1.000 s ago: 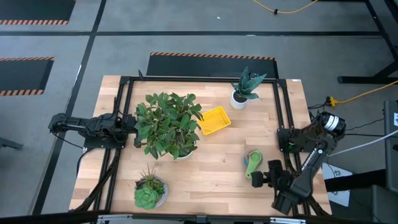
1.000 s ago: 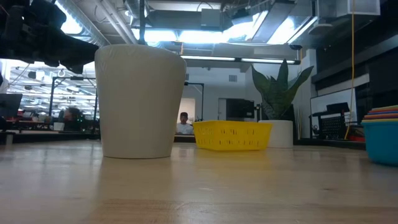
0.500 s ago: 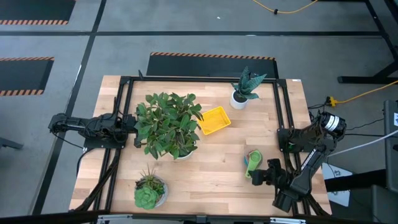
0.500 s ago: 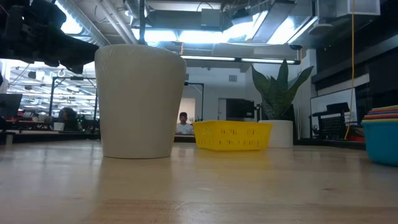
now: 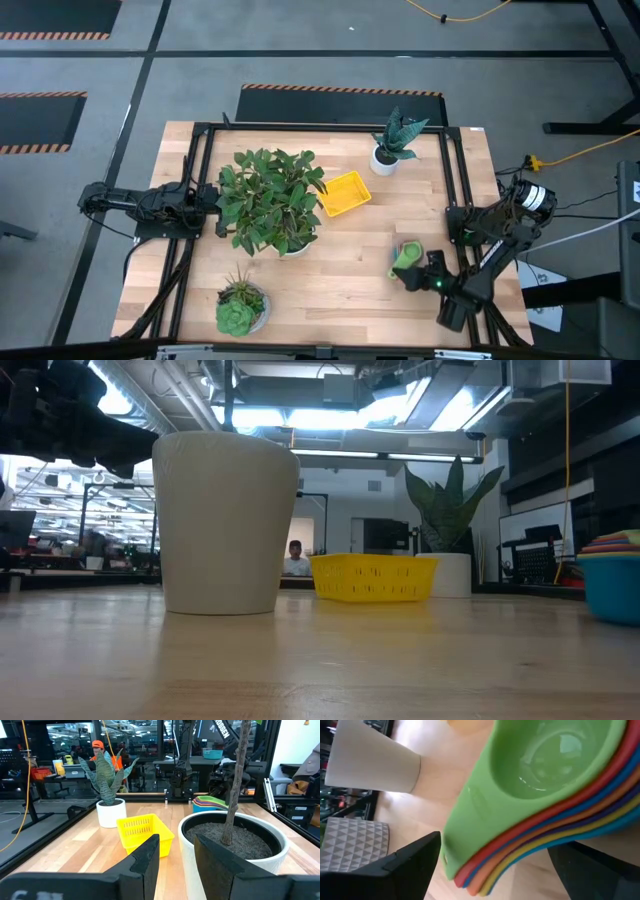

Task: Nest measuring cups in basket
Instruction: Put the nested measuring cups into the yellow basket

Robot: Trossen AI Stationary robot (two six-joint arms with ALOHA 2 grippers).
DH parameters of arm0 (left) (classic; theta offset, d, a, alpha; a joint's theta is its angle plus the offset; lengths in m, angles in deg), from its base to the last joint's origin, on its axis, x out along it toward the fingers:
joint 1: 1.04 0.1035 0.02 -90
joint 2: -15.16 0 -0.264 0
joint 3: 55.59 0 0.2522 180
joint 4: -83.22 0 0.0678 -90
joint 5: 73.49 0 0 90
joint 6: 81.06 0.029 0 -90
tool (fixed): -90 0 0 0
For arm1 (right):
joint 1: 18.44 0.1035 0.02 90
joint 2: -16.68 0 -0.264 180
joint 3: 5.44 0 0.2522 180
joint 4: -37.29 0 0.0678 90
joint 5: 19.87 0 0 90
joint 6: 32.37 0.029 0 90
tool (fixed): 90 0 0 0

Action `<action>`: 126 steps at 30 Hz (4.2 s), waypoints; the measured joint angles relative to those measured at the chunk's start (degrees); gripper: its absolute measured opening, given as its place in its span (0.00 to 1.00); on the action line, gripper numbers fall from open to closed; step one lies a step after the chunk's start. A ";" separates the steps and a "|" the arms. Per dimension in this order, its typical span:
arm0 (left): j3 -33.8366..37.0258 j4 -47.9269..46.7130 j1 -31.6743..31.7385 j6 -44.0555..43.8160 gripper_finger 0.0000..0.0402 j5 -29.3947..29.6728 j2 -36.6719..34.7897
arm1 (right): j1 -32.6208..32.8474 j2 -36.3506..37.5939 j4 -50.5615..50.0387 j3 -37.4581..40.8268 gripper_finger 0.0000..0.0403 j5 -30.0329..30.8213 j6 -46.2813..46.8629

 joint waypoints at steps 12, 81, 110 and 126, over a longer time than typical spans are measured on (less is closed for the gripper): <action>0.00 0.00 0.00 -0.01 0.29 0.00 0.00 | -0.17 -0.02 15.12 6.63 0.91 11.13 -5.01; 0.00 -0.02 0.00 -0.01 0.29 -0.02 0.00 | -9.44 -0.06 19.88 7.46 0.39 12.94 -8.34; 0.00 -0.02 0.00 -0.01 0.29 -0.02 -0.02 | -9.03 -0.06 27.00 7.46 0.39 5.28 -24.55; 0.00 -0.01 -0.01 -0.01 0.29 -0.01 0.00 | -7.89 -0.06 25.75 7.46 0.43 9.89 -23.41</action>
